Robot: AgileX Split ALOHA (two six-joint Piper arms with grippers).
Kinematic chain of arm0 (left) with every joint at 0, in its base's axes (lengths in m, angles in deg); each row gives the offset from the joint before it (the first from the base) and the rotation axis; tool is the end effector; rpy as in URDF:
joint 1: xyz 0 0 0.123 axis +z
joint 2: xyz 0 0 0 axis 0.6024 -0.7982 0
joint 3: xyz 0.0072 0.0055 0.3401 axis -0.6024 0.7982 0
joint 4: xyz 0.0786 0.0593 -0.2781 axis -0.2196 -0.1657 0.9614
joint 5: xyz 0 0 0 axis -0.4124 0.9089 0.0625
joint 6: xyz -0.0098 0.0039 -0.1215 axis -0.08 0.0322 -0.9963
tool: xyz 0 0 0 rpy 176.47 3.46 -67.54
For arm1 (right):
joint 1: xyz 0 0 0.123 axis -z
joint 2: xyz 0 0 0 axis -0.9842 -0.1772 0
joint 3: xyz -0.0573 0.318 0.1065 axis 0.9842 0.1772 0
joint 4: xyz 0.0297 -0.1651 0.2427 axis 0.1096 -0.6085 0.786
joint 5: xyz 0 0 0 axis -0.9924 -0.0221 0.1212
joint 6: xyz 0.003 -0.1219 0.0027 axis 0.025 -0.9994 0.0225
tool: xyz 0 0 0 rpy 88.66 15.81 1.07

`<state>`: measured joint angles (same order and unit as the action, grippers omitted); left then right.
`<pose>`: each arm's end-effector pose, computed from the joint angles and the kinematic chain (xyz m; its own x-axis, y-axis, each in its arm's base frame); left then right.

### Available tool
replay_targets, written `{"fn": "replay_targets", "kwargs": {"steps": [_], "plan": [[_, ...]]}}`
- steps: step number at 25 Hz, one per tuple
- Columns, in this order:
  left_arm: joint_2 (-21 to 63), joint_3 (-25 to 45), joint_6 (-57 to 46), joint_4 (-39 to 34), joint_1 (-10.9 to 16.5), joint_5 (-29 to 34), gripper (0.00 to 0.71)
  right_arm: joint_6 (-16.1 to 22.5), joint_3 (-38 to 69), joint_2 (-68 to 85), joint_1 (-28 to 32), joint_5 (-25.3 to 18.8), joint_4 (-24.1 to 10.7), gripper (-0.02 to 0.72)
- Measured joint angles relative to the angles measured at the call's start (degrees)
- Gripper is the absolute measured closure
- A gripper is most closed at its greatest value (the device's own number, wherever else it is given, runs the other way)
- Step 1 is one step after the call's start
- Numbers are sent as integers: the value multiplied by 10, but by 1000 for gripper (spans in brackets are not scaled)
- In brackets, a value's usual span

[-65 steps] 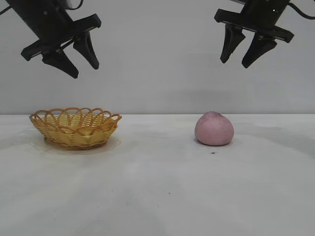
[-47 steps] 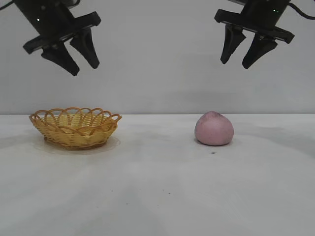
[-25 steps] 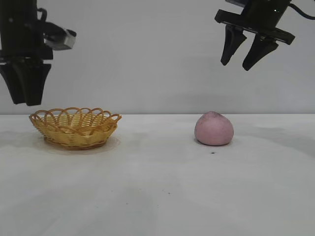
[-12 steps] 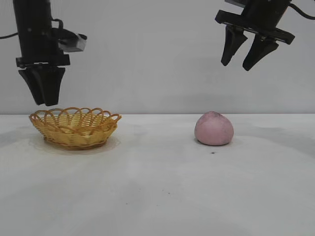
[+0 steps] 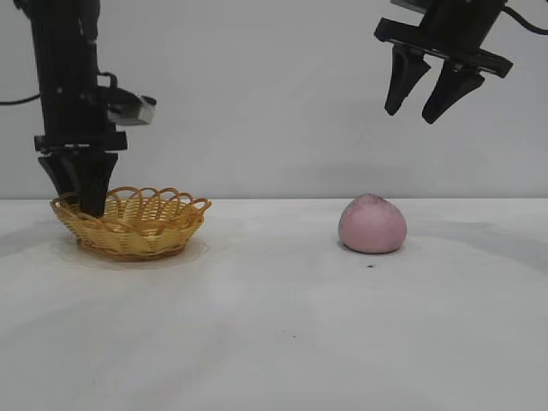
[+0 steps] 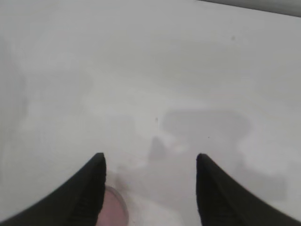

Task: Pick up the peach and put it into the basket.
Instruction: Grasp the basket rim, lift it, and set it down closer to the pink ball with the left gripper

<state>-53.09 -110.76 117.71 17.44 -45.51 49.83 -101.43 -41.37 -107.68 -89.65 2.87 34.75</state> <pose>0.5678 -0.0932 0.1333 -0.7975 0.5937 -0.1078 0.5989 0.8005 -0.0217 0.5328 0.1292 0.2413 -0.8306 -0.2146 -0.5139 -0.3697 0.9025 0.2207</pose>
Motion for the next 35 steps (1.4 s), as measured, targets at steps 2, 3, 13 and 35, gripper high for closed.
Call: {"fn": "replay_targets", "kwargs": {"steps": [2,3,13,35], "plan": [[0,-2,0,8,0,0,620,0,0,0,0,0,0,335],[0,-3,0,11,0,0,644,-1,0,0,0,0,-1,335],[0,-47,-103,34,0,22,655,-1,0,0,0,1,-4,335],[126,126,-303,181,-22,14,710,-1,0,0,2,-3,-3,335]]}}
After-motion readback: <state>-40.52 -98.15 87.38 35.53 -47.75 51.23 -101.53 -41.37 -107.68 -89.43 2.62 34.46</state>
